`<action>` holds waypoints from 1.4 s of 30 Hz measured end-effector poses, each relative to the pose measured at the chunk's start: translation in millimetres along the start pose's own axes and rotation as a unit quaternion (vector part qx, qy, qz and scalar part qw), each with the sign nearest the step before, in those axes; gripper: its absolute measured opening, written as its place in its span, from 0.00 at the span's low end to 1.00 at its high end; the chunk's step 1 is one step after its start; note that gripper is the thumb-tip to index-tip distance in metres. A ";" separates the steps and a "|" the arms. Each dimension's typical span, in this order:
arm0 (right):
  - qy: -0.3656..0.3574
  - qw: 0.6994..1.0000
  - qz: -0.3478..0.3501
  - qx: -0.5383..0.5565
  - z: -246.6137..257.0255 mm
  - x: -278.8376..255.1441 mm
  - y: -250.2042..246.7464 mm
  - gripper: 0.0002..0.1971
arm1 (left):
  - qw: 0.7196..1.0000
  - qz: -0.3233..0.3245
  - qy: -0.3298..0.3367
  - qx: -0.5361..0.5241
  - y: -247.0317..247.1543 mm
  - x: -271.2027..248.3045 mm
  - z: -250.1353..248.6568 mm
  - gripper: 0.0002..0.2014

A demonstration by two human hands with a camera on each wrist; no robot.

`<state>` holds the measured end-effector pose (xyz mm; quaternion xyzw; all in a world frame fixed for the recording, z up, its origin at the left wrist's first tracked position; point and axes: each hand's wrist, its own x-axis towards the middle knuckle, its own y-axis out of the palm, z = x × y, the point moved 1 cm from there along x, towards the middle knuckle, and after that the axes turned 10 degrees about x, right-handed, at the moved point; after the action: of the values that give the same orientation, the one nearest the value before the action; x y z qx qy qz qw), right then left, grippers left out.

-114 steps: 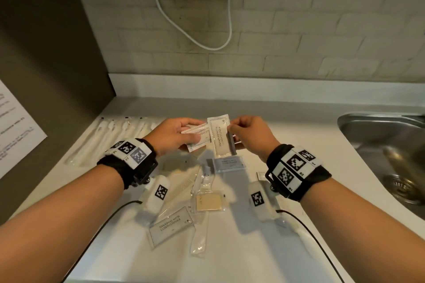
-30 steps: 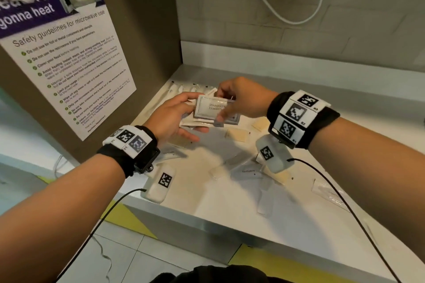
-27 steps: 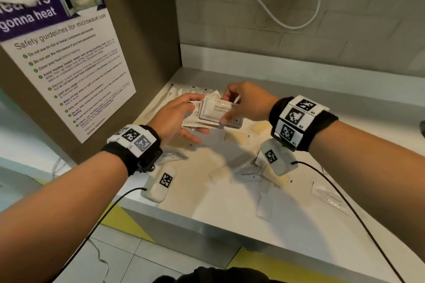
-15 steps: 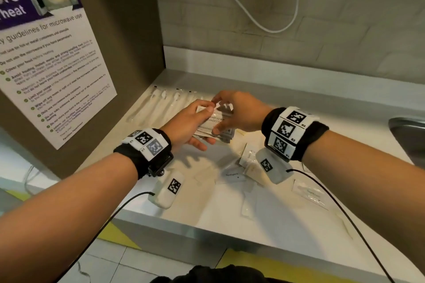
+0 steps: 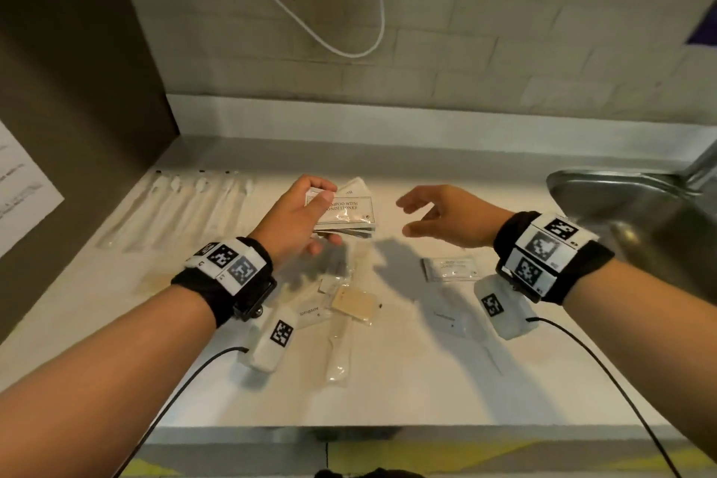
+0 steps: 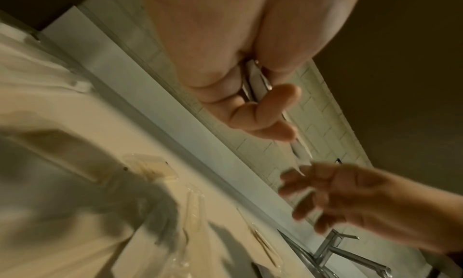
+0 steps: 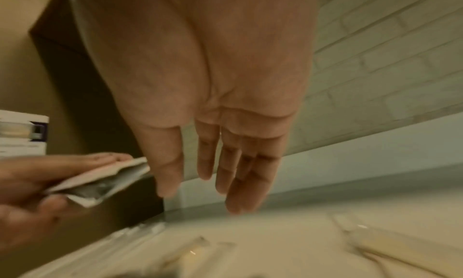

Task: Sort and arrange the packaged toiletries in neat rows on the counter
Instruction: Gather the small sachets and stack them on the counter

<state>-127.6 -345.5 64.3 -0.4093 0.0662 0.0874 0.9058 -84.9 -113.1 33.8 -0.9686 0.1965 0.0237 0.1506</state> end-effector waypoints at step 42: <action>-0.152 0.986 -0.022 0.064 6.2 42.0 -3.6 0.35 | 0.997 -0.059 -0.018 -0.046 44.2 11.4 -4.7 0.13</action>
<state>-85.5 -338.8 62.9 -0.3336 -0.0761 0.1242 0.9314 -91.6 -157.6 24.7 -0.9839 0.1348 0.0412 0.1101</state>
